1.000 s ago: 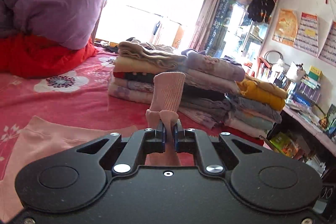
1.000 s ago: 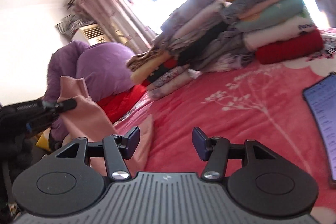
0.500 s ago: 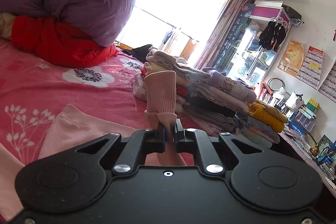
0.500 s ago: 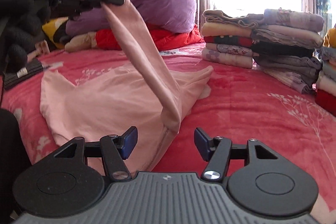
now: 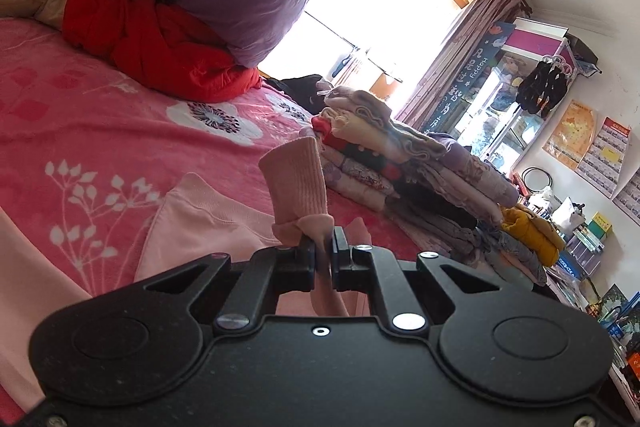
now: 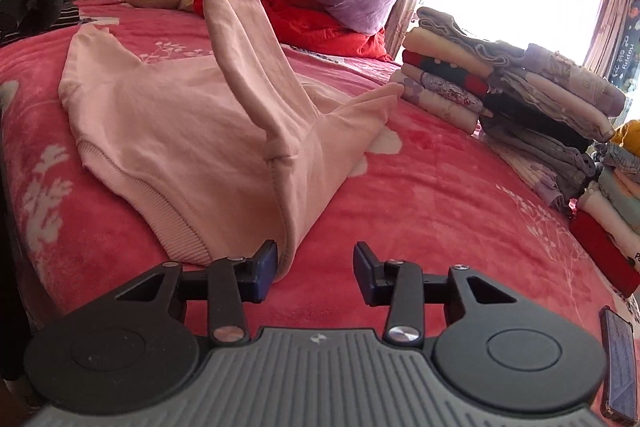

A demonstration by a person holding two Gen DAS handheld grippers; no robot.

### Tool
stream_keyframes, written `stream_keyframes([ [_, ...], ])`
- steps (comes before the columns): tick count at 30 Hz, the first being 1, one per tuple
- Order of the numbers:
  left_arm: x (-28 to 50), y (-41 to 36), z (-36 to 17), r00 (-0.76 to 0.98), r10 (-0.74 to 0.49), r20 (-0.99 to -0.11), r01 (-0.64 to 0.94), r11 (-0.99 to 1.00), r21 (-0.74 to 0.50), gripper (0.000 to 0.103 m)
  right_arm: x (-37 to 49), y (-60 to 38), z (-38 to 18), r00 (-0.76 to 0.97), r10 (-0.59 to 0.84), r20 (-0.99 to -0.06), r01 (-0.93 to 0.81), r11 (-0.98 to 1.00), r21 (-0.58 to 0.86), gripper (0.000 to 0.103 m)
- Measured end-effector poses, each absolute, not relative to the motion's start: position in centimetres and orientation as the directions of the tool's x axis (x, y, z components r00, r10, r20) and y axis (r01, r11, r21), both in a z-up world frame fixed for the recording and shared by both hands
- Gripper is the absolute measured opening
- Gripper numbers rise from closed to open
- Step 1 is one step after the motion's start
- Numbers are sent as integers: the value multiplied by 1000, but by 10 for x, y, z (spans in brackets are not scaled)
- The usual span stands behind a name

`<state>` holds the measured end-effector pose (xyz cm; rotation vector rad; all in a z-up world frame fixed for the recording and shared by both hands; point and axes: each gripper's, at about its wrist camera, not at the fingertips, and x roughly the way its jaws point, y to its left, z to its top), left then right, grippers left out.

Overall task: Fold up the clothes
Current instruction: 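Lift the cuff with the left gripper and fold the sleeve across the body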

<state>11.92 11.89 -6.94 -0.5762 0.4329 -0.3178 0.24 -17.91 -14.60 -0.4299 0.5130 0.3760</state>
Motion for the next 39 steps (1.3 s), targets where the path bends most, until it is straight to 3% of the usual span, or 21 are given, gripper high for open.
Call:
stream_keyframes([
  [14, 135, 142, -78, 855, -411, -316, 171, 799, -576, 7, -6, -153, -153, 822, 214, -528, -479, 763, -435, 36],
  [21, 146, 149, -100, 835, -384, -395, 123, 828, -546, 7, -10, -148, -158, 825, 207, -525, -487, 732, -476, 36],
  [31, 134, 156, -97, 834, -387, -392, 126, 827, -549, 7, -21, -154, -150, 822, 229, -522, -503, 722, -475, 37],
  [39, 140, 162, -112, 825, -335, -455, 60, 852, -520, 7, -23, -154, -148, 802, 231, -550, -521, 721, -457, 37],
])
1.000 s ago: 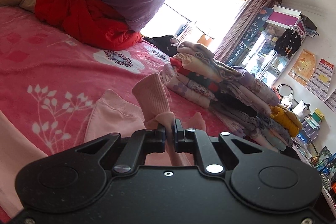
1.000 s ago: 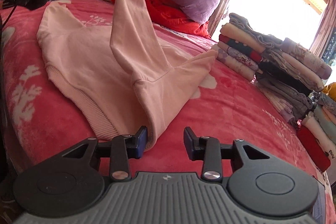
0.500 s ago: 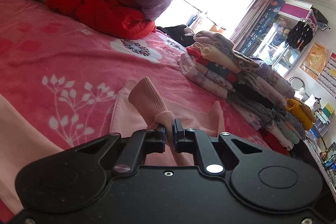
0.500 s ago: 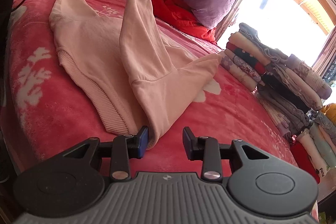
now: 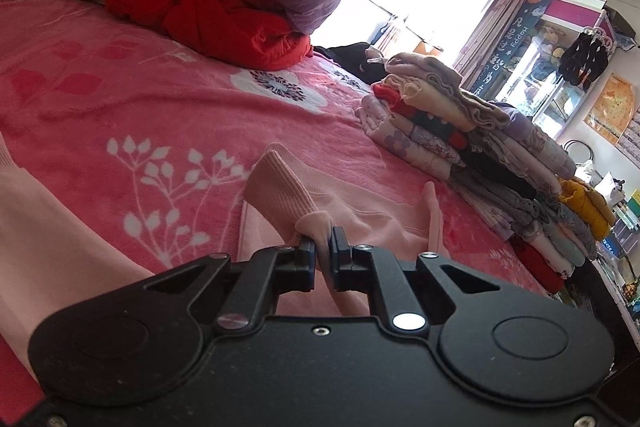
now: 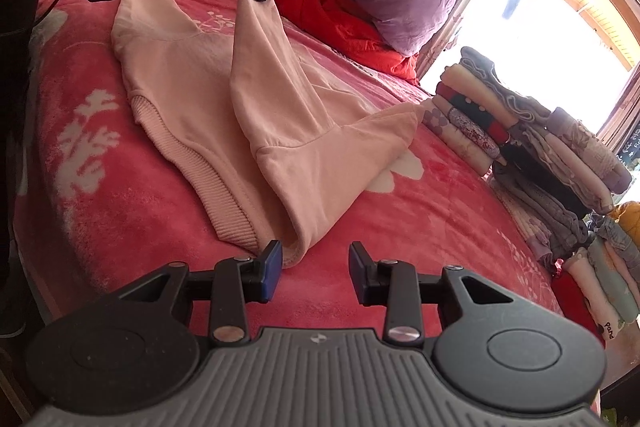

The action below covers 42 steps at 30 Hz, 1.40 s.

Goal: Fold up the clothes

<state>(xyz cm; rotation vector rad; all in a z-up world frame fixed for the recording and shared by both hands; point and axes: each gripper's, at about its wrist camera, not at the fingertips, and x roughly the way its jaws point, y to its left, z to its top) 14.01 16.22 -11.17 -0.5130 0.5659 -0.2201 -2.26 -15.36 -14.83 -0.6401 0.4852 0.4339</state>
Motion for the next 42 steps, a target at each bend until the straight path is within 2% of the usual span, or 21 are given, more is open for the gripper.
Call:
stream_keyframes([
  [9, 144, 164, -124, 814, -309, -491, 26, 865, -500, 7, -1, -146, -138, 800, 363, -478, -536, 791, -295, 38],
  [11, 144, 164, -125, 808, -302, -505, 24, 875, -484, 7, 6, -144, -144, 780, 377, -500, -550, 794, -258, 39],
  [12, 144, 164, -125, 805, -298, -512, 23, 879, -476, 7, 11, -144, -148, 759, 376, -532, -557, 797, -232, 43],
  [14, 148, 158, -127, 785, -262, -561, 4, 908, -419, 7, 23, -150, -158, 695, 389, -605, -574, 806, -142, 44],
  [15, 147, 158, -127, 783, -237, -575, -11, 919, -395, 15, 23, -154, -157, 691, 401, -601, -571, 813, -114, 44],
  [16, 146, 158, -125, 782, -210, -586, -28, 929, -370, 33, 23, -155, -155, 690, 402, -602, -569, 815, -107, 44],
  [17, 145, 159, -123, 781, -183, -597, -44, 938, -345, 41, 23, -156, -152, 689, 402, -603, -567, 817, -103, 44],
  [18, 143, 160, -118, 793, -159, -588, -54, 943, -329, 46, 22, -156, -150, 693, 407, -595, -567, 818, -100, 44],
  [20, 137, 163, -105, 823, -120, -555, -67, 950, -306, 46, 18, -158, -145, 702, 420, -575, -566, 819, -95, 44],
  [22, 136, 158, -91, 846, -141, -515, -41, 944, -326, 46, 18, -157, -140, 718, 439, -540, -572, 814, -98, 45],
  [25, 151, 128, -78, 835, -282, -473, 75, 909, -410, 46, 24, -153, -137, 729, 464, -503, -583, 806, -101, 45],
  [30, 209, 57, -81, 764, -412, -497, 198, 882, -427, 46, 40, -153, -142, 717, 493, -493, -596, 801, -65, 45],
  [36, 281, 8, -104, 672, -479, -565, 178, 845, -505, 46, 49, -157, -150, 680, 515, -521, -600, 800, 9, 46],
  [38, 297, -3, -110, 650, -490, -581, 165, 837, -522, 44, 51, -160, -151, 669, 526, -524, -601, 799, 34, 46],
  [40, 303, -6, -115, 651, -480, -588, 151, 841, -519, 7, 52, -161, -153, 657, 534, -531, -602, 796, 56, 46],
  [42, 305, -5, -121, 668, -439, -601, 127, 863, -490, 5, 53, -162, -156, 646, 540, -540, -605, 793, 69, 46],
])
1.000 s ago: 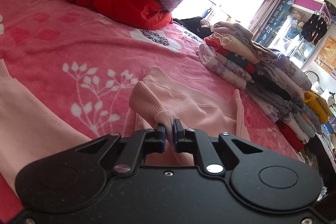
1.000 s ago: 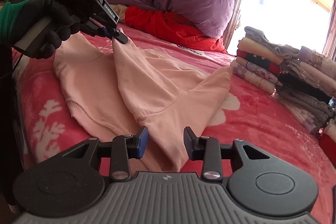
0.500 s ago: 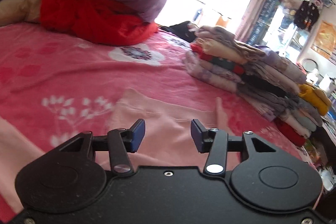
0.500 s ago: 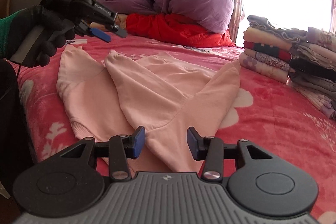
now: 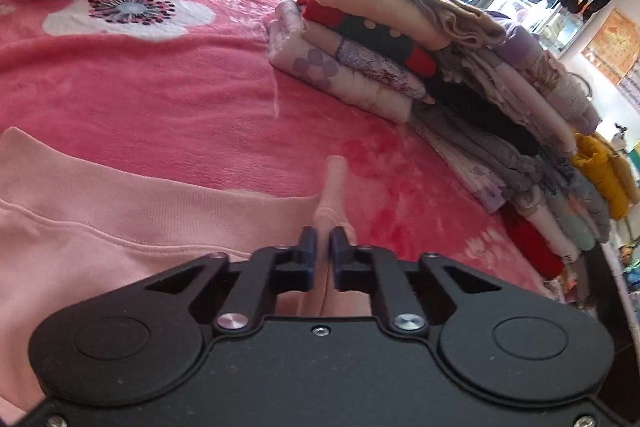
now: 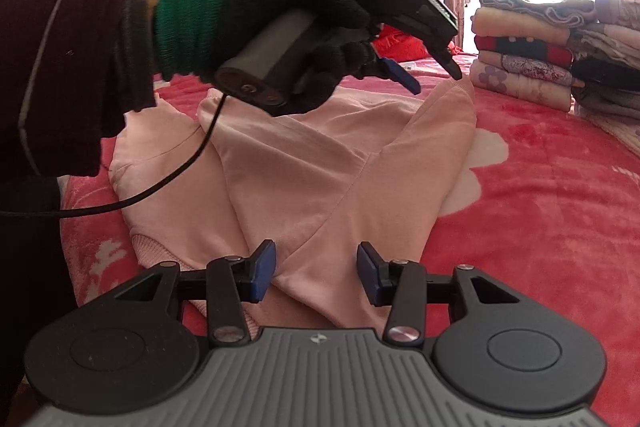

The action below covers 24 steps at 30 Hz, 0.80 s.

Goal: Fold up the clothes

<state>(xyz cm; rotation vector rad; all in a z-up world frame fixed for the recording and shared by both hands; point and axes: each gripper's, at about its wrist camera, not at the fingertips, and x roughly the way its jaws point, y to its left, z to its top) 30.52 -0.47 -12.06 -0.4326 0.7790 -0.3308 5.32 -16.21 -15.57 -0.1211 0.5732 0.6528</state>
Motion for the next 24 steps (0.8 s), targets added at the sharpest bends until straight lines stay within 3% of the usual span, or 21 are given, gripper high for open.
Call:
stream_keyframes([
  [2, 308, 0, -129, 673, -419, -609, 108, 871, -480, 5, 53, -163, -156, 634, 551, -543, -613, 786, 82, 46],
  [4, 309, -6, -135, 682, -323, -656, 104, 931, -350, 5, 54, -164, -158, 619, 561, -549, -618, 780, 99, 46],
  [6, 306, -7, -136, 690, -296, -661, 107, 944, -312, 5, 54, -164, -161, 606, 567, -558, -624, 774, 108, 48],
  [12, 295, -14, -105, 750, -288, -595, 162, 953, -257, 7, 52, -163, -161, 602, 569, -560, -629, 770, 107, 50],
  [14, 302, -21, -101, 732, -317, -604, 185, 945, -271, 18, 51, -162, -161, 603, 567, -561, -629, 771, 103, 50],
  [15, 306, -24, -102, 719, -319, -618, 181, 944, -276, 39, 51, -162, -161, 604, 567, -560, -629, 771, 102, 50],
  [16, 311, -26, -106, 711, -313, -630, 165, 945, -283, 51, 51, -163, -161, 604, 568, -560, -629, 771, 104, 50],
  [18, 320, -21, -118, 676, -318, -664, 109, 935, -337, 49, 51, -164, -160, 603, 569, -559, -629, 770, 106, 50],
  [20, 320, -18, -124, 672, -353, -651, 103, 915, -390, 28, 52, -164, -160, 602, 570, -559, -630, 770, 107, 50],
  [21, 319, -17, -126, 673, -370, -641, 104, 904, -414, 24, 52, -164, -160, 602, 570, -559, -630, 770, 107, 50],
  [22, 318, -20, -127, 681, -345, -646, 110, 920, -376, 10, 52, -164, -160, 602, 570, -559, -630, 769, 107, 50],
  [24, 318, -28, -131, 691, -286, -664, 138, 954, -267, 8, 52, -164, -160, 601, 571, -559, -630, 769, 108, 50],
])
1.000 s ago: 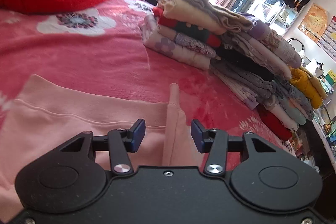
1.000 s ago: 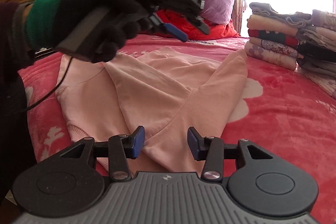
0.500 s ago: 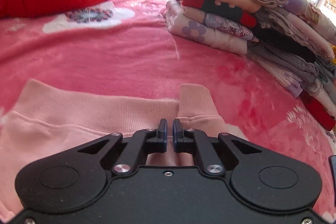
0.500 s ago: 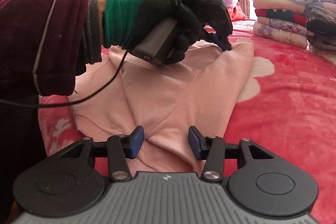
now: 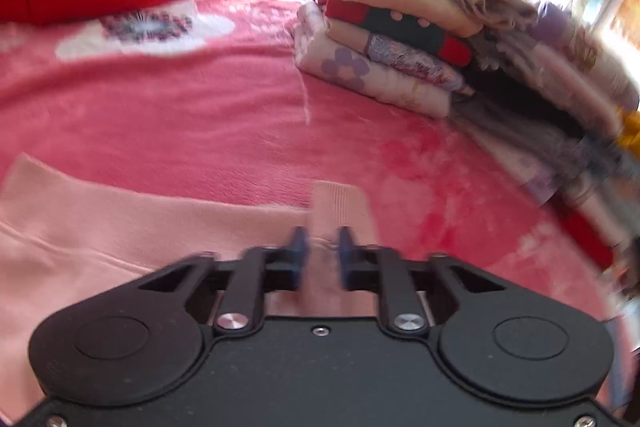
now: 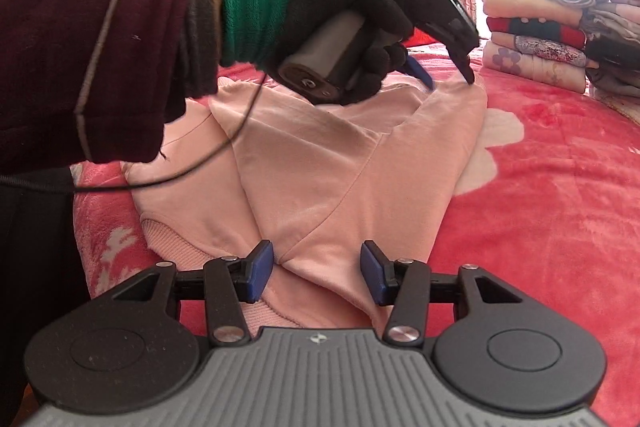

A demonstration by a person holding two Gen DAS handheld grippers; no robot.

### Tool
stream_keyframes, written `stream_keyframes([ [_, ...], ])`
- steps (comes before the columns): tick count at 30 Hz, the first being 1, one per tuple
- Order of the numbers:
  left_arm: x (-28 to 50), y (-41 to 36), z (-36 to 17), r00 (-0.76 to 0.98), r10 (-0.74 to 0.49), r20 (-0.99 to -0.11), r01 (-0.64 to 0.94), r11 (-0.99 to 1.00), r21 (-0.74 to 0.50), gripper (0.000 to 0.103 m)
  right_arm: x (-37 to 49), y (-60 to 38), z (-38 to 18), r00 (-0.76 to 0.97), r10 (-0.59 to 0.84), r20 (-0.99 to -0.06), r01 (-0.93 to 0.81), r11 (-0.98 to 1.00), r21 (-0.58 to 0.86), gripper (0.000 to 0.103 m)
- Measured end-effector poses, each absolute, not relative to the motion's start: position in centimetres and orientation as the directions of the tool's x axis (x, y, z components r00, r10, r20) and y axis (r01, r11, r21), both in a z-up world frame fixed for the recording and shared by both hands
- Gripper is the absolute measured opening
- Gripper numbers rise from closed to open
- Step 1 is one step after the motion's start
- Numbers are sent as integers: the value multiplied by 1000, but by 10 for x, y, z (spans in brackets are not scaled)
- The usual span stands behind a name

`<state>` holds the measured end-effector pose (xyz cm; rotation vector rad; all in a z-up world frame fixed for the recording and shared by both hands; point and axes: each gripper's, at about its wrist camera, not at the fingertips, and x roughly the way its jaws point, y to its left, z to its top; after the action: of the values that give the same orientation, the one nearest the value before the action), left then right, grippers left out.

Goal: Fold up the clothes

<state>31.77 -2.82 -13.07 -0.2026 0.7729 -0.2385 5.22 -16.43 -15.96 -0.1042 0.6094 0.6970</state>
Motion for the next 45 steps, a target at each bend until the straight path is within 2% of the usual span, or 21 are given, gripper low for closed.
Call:
stream_keyframes([
  [3, 316, -31, -128, 698, -263, -666, 169, 964, -203, 12, 52, -163, -160, 598, 568, -566, -634, 767, 101, 50],
  [6, 305, -30, -107, 750, -273, -603, 189, 961, -199, 13, 52, -163, -159, 597, 568, -566, -633, 767, 102, 50],
  [11, 301, -55, -104, 717, -371, -590, 323, 927, -191, 13, 51, -163, -160, 600, 569, -562, -634, 767, 100, 50],
  [13, 315, -62, -128, 675, -256, -692, 259, 961, -103, 16, 52, -163, -160, 599, 570, -562, -635, 766, 99, 50],
  [14, 319, -61, -139, 664, -252, -704, 255, 961, -103, 17, 52, -163, -160, 599, 570, -562, -635, 766, 100, 50],
  [20, 300, -45, -109, 701, -243, -670, 242, 965, -96, 18, 54, -163, -160, 594, 568, -569, -638, 764, 96, 51],
  [26, 229, 37, -77, 771, -195, -607, 95, 977, -192, 37, 51, -164, -156, 605, 566, -560, -639, 765, 82, 50],
  [27, 213, 54, -74, 782, -185, -595, 57, 972, -226, 44, 49, -164, -155, 609, 567, -555, -640, 765, 78, 51],
  [33, 136, 152, -77, 820, -108, -562, -178, 885, -431, 47, 41, -166, -148, 633, 566, -529, -643, 764, 48, 54],
  [35, 124, 173, -90, 813, -126, -568, -229, 829, -510, 47, 37, -165, -146, 640, 564, -521, -646, 763, 32, 54],
  [38, 120, 187, -105, 814, -177, -553, -242, 762, -600, 47, 31, -162, -144, 647, 566, -511, -654, 757, 9, 56],
  [45, 132, 194, -131, 807, -226, -545, -253, 702, -666, 45, 21, -152, -149, 654, 550, -520, -667, 743, -53, 56],
])
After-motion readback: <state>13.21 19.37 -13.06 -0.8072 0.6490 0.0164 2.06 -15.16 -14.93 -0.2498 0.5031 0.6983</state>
